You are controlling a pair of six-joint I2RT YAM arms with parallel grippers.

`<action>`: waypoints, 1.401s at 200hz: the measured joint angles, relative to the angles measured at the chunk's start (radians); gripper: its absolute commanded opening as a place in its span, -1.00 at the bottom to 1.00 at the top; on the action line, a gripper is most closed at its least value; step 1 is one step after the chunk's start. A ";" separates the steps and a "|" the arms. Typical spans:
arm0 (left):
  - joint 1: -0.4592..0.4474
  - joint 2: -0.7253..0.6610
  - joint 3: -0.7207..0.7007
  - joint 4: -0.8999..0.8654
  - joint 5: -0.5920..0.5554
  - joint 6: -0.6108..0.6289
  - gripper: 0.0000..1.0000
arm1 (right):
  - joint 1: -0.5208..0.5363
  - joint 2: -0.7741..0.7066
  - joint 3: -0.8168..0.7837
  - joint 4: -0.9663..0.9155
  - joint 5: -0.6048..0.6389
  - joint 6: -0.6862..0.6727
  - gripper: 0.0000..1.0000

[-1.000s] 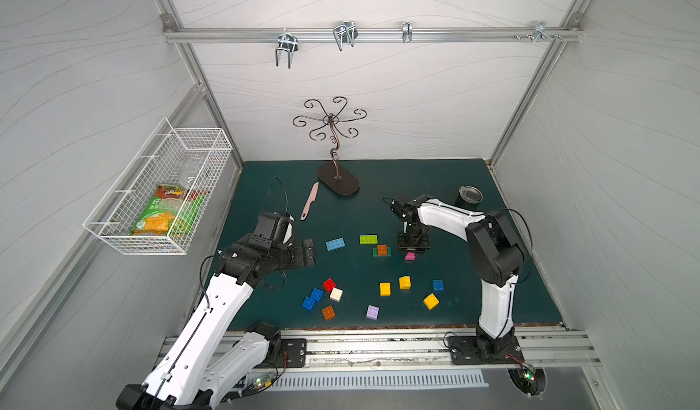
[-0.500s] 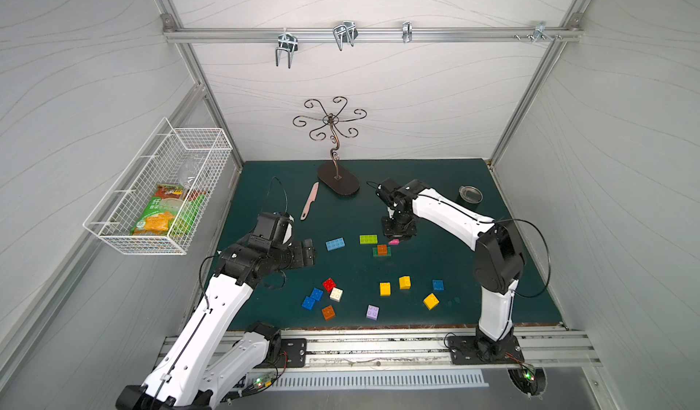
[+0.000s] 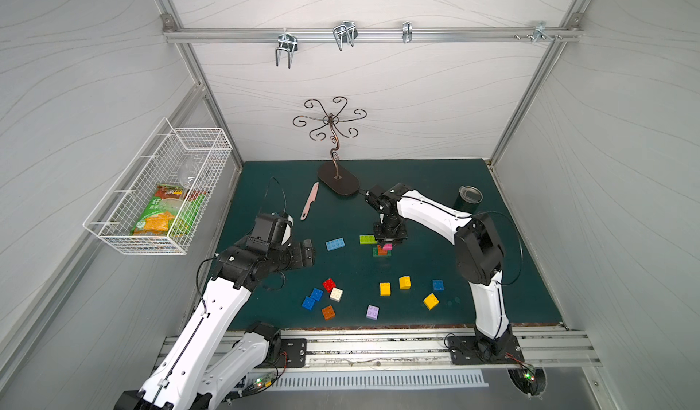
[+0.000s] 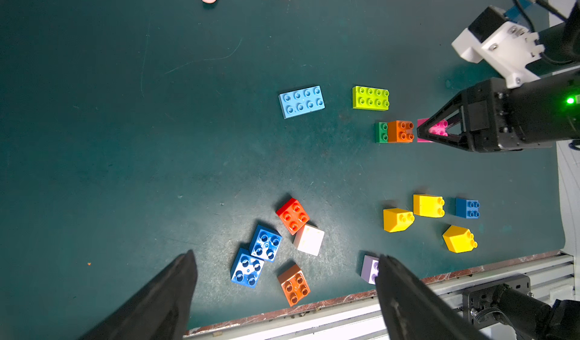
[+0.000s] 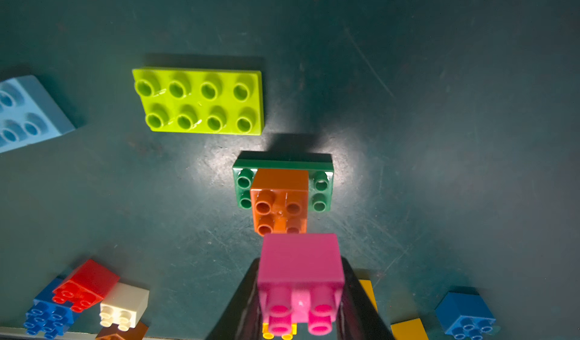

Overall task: Assemble the number 1 with lego
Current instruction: Assemble the lego brick with the lego brick.

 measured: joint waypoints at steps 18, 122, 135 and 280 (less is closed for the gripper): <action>0.000 -0.002 0.000 0.000 0.000 0.000 0.89 | 0.001 0.006 0.000 0.002 -0.003 0.005 -0.83; 0.000 -0.002 0.000 0.005 0.000 0.000 0.89 | 0.001 0.057 0.019 0.011 -0.016 0.008 -0.83; 0.000 -0.002 0.000 0.005 0.000 0.000 0.89 | 0.001 0.060 0.022 0.011 -0.018 0.008 -0.83; 0.000 -0.002 0.000 0.005 0.000 0.000 0.89 | 0.001 0.114 0.090 -0.026 -0.023 0.001 -0.83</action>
